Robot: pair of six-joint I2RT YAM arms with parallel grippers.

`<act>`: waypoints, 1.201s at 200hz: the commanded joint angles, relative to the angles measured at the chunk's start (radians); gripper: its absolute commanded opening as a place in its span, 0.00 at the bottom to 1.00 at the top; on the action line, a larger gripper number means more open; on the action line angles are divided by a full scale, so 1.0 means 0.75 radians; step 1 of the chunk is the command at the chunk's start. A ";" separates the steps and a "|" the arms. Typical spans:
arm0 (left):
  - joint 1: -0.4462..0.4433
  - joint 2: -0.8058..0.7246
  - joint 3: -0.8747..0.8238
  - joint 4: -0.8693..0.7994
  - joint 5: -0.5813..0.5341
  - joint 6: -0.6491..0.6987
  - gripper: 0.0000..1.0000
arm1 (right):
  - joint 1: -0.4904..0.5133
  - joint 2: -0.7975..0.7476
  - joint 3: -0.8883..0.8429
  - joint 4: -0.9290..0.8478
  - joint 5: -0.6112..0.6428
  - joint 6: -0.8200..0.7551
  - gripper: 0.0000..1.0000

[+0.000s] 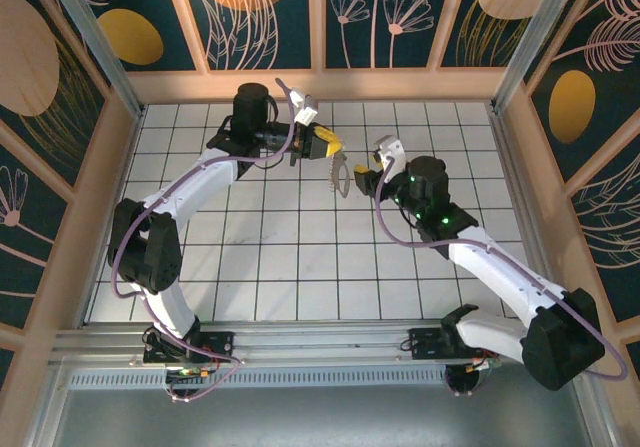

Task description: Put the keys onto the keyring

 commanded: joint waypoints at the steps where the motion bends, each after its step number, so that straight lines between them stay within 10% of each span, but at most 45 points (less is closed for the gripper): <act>1: -0.010 -0.017 0.049 -0.011 0.050 0.030 0.00 | -0.002 -0.037 -0.033 0.117 -0.072 0.028 0.49; 240: -0.020 -0.019 0.061 -0.067 0.082 0.063 0.00 | 0.047 0.123 0.084 0.238 -0.083 -0.008 0.42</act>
